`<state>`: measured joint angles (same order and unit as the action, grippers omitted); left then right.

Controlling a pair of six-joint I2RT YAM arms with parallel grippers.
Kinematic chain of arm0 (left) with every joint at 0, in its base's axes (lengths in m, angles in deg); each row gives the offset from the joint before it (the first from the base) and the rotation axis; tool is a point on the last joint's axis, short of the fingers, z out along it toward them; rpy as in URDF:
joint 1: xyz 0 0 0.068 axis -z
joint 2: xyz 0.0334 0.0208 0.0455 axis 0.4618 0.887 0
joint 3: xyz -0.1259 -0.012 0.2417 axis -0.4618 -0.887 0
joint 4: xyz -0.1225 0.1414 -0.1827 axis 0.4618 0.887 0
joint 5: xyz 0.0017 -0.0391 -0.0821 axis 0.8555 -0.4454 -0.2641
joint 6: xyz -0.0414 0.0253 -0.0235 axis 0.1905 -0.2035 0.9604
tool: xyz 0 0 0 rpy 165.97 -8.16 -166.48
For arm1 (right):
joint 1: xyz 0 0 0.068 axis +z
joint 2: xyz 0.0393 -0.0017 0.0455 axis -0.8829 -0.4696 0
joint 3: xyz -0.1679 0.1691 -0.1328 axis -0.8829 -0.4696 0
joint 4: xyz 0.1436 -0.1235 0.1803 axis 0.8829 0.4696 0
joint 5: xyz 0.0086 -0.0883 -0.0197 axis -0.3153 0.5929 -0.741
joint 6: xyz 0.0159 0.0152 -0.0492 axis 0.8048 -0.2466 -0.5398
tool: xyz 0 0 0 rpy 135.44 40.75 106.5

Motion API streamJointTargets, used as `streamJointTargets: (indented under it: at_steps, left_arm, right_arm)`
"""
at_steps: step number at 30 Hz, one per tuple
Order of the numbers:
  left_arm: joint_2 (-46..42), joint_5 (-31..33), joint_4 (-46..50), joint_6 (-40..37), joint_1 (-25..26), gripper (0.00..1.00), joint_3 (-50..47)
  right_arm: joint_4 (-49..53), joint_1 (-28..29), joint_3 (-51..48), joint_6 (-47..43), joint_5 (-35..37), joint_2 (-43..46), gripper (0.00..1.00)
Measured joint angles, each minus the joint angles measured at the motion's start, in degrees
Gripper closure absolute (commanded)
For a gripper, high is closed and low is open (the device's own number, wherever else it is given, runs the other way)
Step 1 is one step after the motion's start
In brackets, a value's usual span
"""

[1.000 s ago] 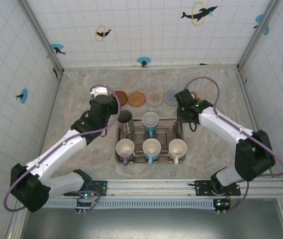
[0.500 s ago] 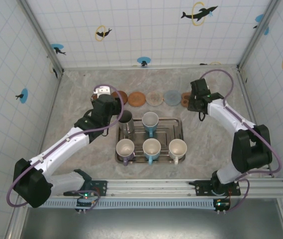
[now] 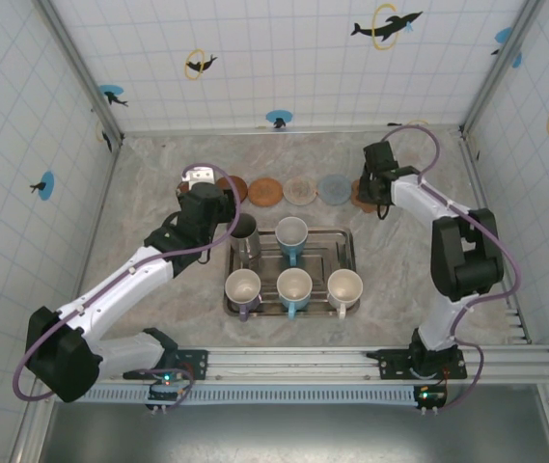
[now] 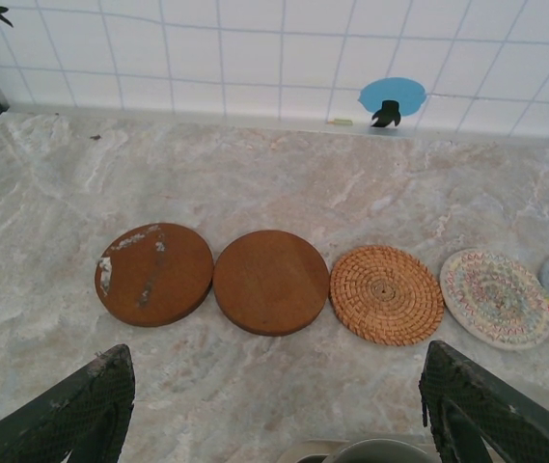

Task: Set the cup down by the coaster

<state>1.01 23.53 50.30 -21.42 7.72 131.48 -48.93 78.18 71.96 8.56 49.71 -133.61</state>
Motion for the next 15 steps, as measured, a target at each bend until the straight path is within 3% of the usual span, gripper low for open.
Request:
streamJointTargets:
  at_steps: [15]
  left_arm:
    - [1.2, 0.3, -0.2, 0.0, 0.0, 0.22, 0.1]
  right_arm:
    - [-2.5, -0.1, 0.3, -0.4, 0.0, -3.7, 1.00]
